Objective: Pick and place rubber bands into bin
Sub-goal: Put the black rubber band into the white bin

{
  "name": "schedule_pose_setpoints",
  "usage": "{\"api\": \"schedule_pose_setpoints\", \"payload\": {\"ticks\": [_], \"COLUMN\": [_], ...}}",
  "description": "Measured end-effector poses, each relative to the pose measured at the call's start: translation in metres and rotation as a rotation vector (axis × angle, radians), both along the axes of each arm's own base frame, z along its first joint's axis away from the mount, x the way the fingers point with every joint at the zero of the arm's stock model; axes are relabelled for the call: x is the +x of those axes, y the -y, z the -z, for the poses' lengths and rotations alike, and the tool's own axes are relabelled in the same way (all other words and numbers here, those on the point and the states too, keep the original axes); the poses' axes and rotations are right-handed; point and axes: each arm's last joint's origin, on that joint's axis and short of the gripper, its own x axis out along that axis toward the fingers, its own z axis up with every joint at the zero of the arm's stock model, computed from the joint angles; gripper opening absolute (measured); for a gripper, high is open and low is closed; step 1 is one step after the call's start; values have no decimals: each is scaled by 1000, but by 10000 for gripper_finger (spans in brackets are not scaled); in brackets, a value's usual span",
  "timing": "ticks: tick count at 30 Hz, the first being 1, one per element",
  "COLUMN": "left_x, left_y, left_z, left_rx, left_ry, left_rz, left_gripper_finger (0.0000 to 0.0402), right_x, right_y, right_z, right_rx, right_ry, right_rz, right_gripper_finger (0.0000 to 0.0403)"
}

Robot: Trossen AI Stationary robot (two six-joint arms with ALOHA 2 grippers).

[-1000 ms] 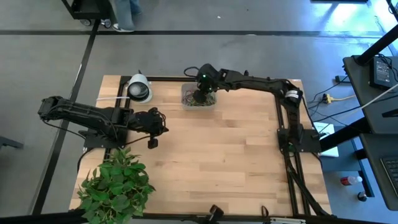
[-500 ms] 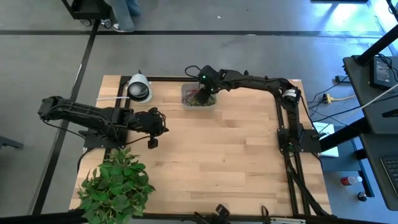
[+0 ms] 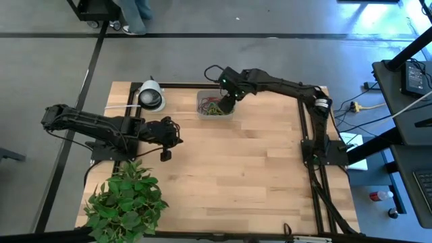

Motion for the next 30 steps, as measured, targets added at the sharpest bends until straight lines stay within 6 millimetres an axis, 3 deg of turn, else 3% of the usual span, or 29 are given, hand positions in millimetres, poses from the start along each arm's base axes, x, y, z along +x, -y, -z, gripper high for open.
{"api": "schedule_pose_setpoints", "payload": {"ticks": [8,17,30], "left_x": [0,0,0], "left_y": [0,0,0], "left_z": [0,0,0], "left_rx": [-3,17,20], "left_ry": [-5,-8,-7], "left_rz": [4,16,17], "left_gripper_finger": [1,1,1], "right_x": [-38,-84,-99], "right_y": [-65,-152,-219], "right_z": [-19,-12,-1], "right_rx": [8,86,140], "right_ry": [37,82,84], "right_rz": [29,118,117], "right_gripper_finger": [138,97,7]}}
